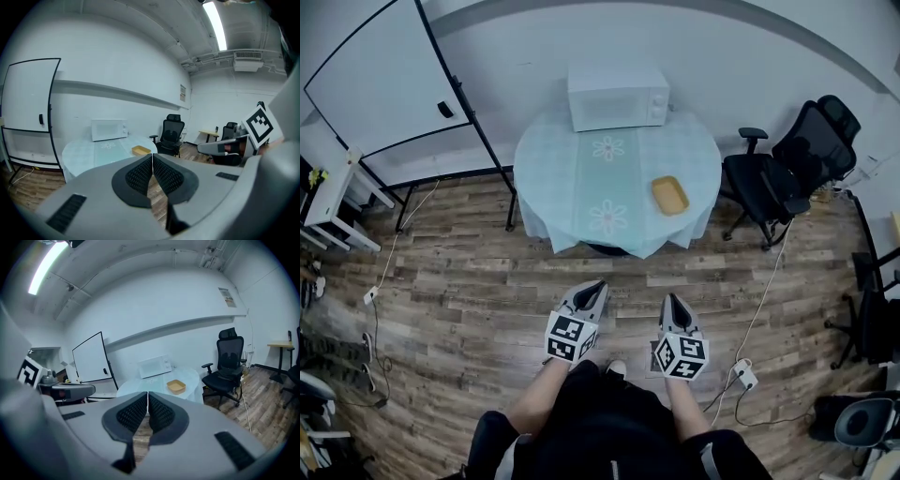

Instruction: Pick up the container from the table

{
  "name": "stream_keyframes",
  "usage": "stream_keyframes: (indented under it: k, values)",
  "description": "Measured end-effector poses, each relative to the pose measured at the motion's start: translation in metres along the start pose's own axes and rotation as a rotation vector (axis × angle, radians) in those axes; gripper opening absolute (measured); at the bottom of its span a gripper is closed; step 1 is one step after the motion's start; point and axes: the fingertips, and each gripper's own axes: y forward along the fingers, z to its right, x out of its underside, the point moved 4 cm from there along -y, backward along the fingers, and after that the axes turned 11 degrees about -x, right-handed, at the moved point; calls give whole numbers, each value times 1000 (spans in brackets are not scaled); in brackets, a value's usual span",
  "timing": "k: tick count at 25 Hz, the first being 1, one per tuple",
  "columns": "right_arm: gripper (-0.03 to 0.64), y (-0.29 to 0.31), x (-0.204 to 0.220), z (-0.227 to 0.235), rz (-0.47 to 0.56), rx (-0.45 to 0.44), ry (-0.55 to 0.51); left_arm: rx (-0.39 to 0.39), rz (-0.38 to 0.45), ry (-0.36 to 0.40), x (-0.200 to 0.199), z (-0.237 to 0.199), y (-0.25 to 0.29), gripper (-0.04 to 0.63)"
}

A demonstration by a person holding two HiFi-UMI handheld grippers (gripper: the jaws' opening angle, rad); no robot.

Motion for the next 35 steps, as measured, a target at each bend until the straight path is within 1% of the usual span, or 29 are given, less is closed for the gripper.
stream_keyframes:
  k: [10, 17, 20, 25, 31, 35]
  values:
    - [25, 31, -10, 26, -15, 11, -3, 32, -1, -12, -10, 0, 53, 17]
    - [25, 80, -28, 54, -26, 28, -19, 73, 11, -20, -26, -11, 121, 17]
    - [25, 108, -41, 68, -27, 34, -24, 87, 11, -16, -36, -19, 151, 17]
    - [25, 157, -61, 89, -41, 53, -18, 112, -11, -17, -49, -40, 198, 17]
    - [25, 213, -74, 105, -73, 59, -28, 128, -26, -21, -59, -73, 246, 17]
    - [26, 239, -80, 112, -92, 59, -46, 145, -34, -27, -63, -90, 270, 17]
